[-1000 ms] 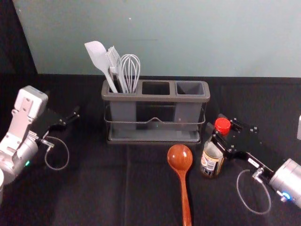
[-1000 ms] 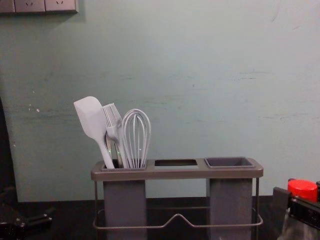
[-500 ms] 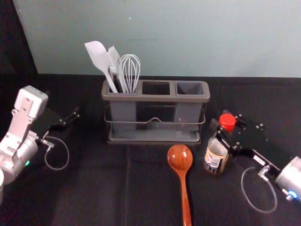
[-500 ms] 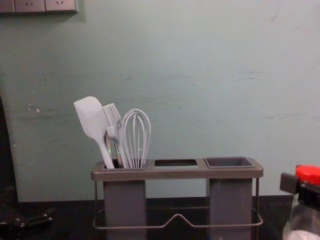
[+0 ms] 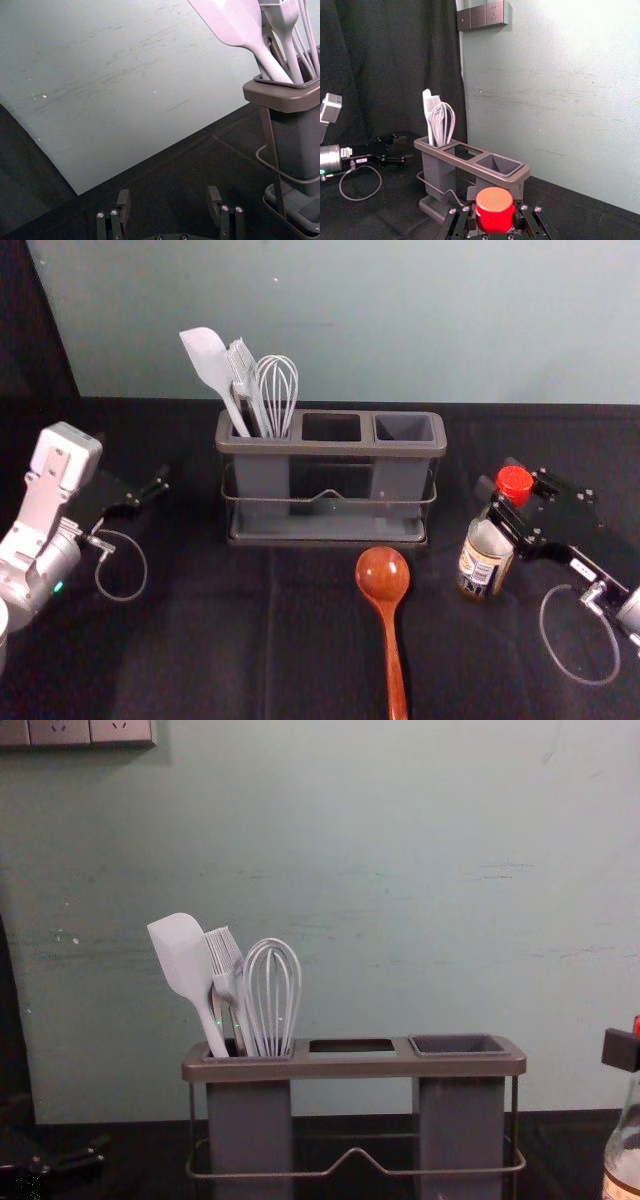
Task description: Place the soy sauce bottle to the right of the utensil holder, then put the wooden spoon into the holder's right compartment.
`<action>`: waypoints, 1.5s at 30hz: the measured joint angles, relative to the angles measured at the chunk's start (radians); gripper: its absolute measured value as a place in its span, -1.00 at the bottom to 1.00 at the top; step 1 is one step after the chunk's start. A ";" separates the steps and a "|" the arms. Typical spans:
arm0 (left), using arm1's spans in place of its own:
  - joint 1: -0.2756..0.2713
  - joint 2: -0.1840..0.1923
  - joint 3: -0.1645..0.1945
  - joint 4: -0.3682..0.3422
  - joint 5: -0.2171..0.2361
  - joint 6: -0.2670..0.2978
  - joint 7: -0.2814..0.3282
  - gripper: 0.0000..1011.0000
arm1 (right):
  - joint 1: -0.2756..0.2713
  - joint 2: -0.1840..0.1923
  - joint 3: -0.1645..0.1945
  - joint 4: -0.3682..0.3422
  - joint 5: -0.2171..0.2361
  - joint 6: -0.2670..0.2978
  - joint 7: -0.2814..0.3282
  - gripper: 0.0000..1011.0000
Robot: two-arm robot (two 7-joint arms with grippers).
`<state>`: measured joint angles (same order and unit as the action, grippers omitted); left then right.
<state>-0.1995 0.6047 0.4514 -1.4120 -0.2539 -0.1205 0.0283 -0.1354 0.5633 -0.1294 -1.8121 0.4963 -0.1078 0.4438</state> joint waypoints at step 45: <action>0.000 0.000 0.000 0.000 0.000 0.000 0.000 0.99 | 0.213 0.014 -0.069 0.221 0.052 -0.007 0.133 -0.22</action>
<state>-0.1995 0.6047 0.4514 -1.4120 -0.2539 -0.1205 0.0283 0.0775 0.5768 -0.1983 -1.5913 0.5482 -0.1150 0.5770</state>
